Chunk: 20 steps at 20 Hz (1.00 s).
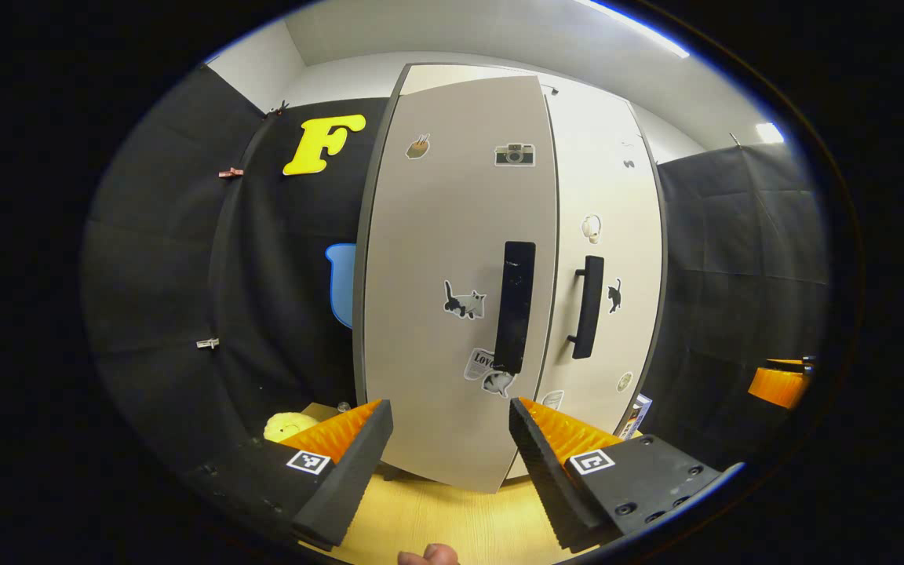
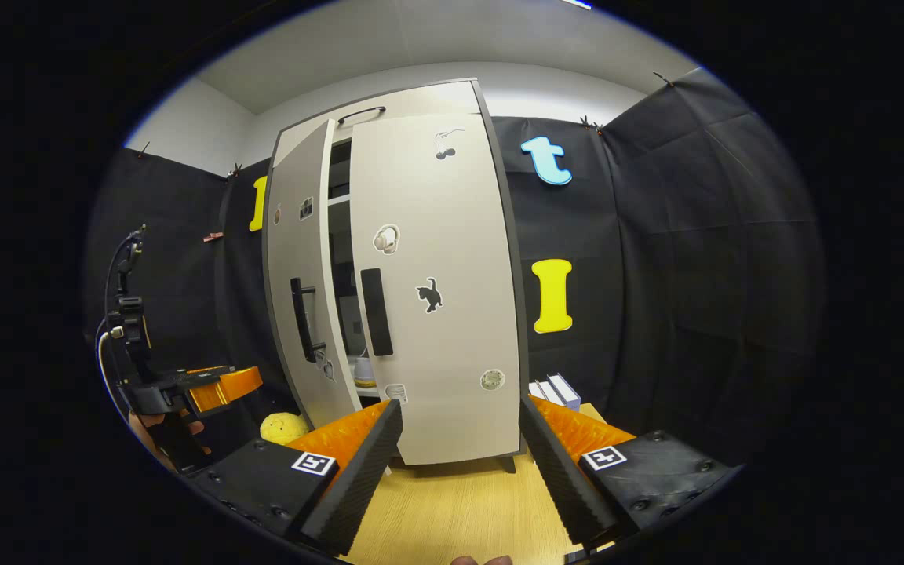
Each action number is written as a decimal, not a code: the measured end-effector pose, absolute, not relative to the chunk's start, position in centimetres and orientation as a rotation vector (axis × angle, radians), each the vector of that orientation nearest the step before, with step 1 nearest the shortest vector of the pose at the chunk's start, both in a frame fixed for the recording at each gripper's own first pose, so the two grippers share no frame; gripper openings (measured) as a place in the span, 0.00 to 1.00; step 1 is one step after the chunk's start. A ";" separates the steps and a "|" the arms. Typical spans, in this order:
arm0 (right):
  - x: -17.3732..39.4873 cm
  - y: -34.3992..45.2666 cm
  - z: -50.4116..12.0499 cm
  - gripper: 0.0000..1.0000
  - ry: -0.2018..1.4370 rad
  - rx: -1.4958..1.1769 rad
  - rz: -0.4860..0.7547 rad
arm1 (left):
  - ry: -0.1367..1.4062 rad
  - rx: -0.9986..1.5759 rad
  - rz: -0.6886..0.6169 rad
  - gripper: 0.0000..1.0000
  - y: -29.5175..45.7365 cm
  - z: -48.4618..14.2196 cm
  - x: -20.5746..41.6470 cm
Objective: Grab one shoe with the right hand and put it into the shoe cabinet, grab the other shoe with the left hand and put it into the shoe cabinet; then close the right door with the right hand and the left door with the left hand.
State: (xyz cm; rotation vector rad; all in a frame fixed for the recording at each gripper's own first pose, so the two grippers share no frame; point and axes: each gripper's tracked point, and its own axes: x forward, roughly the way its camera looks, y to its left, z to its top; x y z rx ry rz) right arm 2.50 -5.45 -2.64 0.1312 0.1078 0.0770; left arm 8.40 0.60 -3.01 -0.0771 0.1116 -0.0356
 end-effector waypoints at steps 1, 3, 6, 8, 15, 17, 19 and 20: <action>2.2 -5.3 -2.6 0.98 0.106 0.132 0.078 | 0.111 -0.075 -0.036 0.92 0.7 -2.9 8.2; 1.9 -5.2 -2.4 0.98 0.100 0.130 0.077 | 0.110 -0.074 -0.036 0.92 0.7 -2.8 7.7; 1.8 -5.6 -2.3 0.98 0.091 0.111 0.061 | 0.101 -0.076 -0.036 0.95 0.6 -2.5 6.9; 1.8 -5.8 -2.3 0.98 0.088 0.101 0.045 | 0.096 -0.077 -0.035 0.95 0.7 -2.2 6.3; 1.6 -5.6 -1.9 0.98 0.066 0.066 0.030 | 0.070 -0.074 -0.020 0.95 1.2 -1.5 4.4; 1.6 -5.4 -1.8 0.98 0.062 0.058 0.030 | 0.068 -0.072 -0.020 0.95 1.3 -1.4 4.0; 1.5 -5.1 -1.8 0.98 0.058 0.060 0.034 | 0.066 -0.068 -0.020 0.95 1.4 -1.3 3.7; 1.5 -5.0 -1.8 0.98 0.057 0.062 0.035 | 0.065 -0.066 -0.019 0.94 1.5 -1.3 3.6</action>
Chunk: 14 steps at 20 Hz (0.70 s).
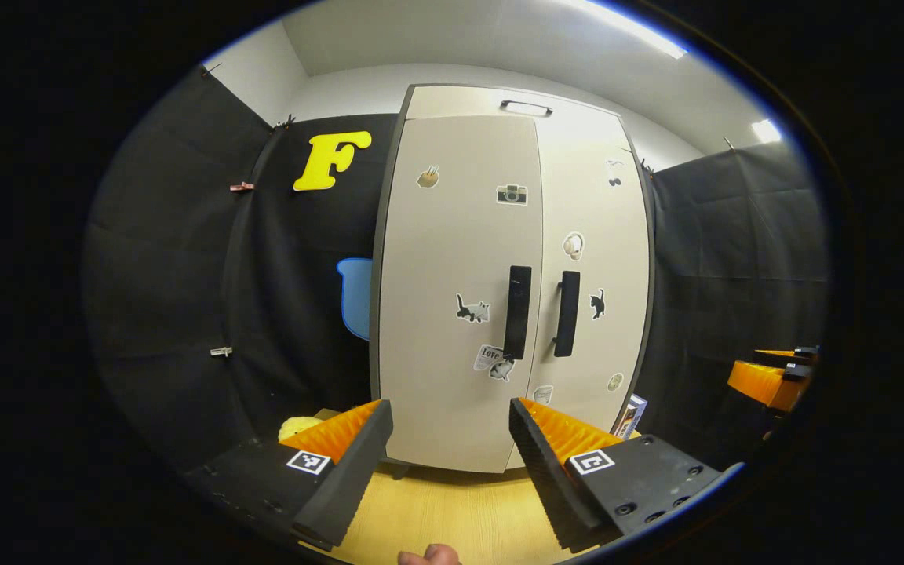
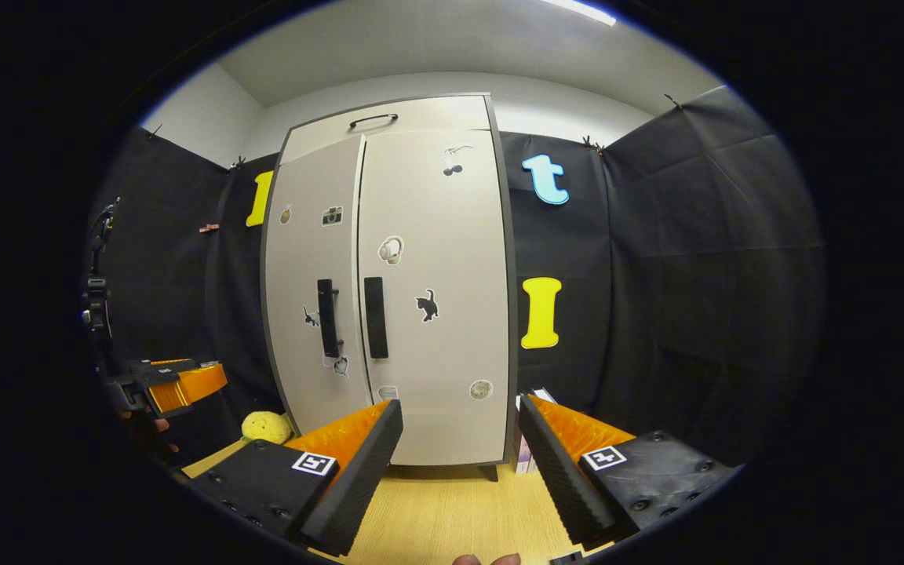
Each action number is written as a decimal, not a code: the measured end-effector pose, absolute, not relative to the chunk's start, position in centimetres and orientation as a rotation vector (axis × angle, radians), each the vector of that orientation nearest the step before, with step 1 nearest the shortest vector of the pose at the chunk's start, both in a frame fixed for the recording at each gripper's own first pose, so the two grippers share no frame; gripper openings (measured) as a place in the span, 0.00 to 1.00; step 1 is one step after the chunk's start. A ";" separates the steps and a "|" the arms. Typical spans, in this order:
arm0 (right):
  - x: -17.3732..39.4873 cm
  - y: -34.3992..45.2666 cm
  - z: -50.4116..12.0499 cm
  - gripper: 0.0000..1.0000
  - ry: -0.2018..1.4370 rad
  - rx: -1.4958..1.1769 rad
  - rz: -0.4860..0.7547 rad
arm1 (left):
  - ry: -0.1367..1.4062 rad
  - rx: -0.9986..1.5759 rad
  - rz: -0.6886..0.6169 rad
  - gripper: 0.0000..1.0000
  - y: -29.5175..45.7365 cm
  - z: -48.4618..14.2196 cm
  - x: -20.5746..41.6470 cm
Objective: Grab one shoe with the right hand and put it into the shoe cabinet, grab the other shoe with the left hand and put it into the shoe cabinet; then close the right door with the right hand and the left door with the left hand.
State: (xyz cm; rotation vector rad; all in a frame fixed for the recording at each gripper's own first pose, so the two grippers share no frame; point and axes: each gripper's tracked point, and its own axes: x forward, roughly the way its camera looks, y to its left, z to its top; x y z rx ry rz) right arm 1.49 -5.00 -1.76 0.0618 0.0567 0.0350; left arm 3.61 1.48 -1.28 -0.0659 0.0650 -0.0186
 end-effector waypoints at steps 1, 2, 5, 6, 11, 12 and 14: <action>1.5 -4.9 -1.7 0.98 0.055 0.062 0.035 | 0.063 -0.064 -0.017 0.94 1.6 -1.2 3.5; 1.5 -4.9 -1.7 0.98 0.055 0.062 0.034 | 0.061 -0.063 -0.017 0.94 1.6 -1.1 3.4; 1.5 -4.8 -1.8 0.98 0.052 0.062 0.034 | 0.056 -0.060 -0.014 0.94 1.9 -1.0 3.1; 1.5 -4.8 -1.8 0.98 0.053 0.062 0.034 | 0.056 -0.058 -0.014 0.95 1.9 -1.0 3.1; 1.5 -4.7 -2.0 0.98 0.056 0.061 0.032 | 0.053 -0.061 -0.022 0.94 2.0 -1.1 2.9; 1.5 -4.7 -2.1 0.98 0.058 0.060 0.033 | 0.054 -0.061 -0.022 0.95 2.0 -1.1 2.9; 1.5 -4.5 -2.3 0.98 0.062 0.063 0.036 | 0.053 -0.063 -0.023 0.94 2.0 -1.1 2.9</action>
